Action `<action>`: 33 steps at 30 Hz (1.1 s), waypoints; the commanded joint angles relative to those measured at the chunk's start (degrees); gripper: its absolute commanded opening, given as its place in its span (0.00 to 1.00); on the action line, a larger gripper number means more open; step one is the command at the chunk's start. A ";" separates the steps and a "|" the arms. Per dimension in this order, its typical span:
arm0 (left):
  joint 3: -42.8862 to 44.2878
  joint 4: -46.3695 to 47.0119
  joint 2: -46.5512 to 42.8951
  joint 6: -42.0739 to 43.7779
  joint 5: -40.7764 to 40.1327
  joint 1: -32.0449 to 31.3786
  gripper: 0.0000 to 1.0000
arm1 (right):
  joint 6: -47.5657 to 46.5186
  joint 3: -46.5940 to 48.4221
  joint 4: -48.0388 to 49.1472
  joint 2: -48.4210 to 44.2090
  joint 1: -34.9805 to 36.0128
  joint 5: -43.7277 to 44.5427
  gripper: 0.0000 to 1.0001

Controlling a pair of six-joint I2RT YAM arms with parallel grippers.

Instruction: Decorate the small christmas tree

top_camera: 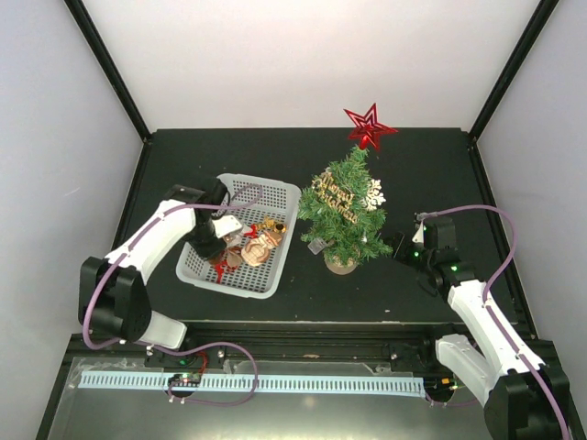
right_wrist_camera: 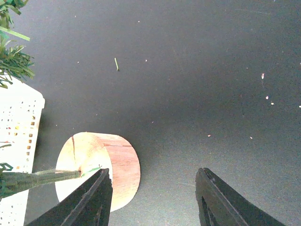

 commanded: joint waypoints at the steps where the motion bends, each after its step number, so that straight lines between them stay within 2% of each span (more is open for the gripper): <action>1: 6.66 -5.69 -3.41 -0.88 1.29 0.20 0.20 | -0.27 -0.83 1.50 -0.64 0.37 0.52 0.50; 9: 15.92 -12.66 -7.70 -1.95 7.75 -1.80 0.21 | -0.54 -0.21 1.28 -0.65 0.37 1.35 0.50; 17: 26.52 -17.93 -9.61 -4.26 18.77 -9.05 0.22 | -0.20 0.32 0.96 -0.56 0.27 2.06 0.50; 22: 31.72 -17.70 -9.61 -6.94 24.26 -15.48 0.22 | 0.38 0.58 1.04 -0.15 0.37 2.31 0.50; 25: 35.69 -17.80 -8.25 -7.04 26.89 -17.76 0.21 | 0.52 0.67 0.83 -0.03 0.35 2.48 0.50; 33: 47.16 -17.82 -0.59 -7.04 27.55 -25.52 0.20 | 0.61 1.18 0.11 -0.08 0.37 3.36 0.50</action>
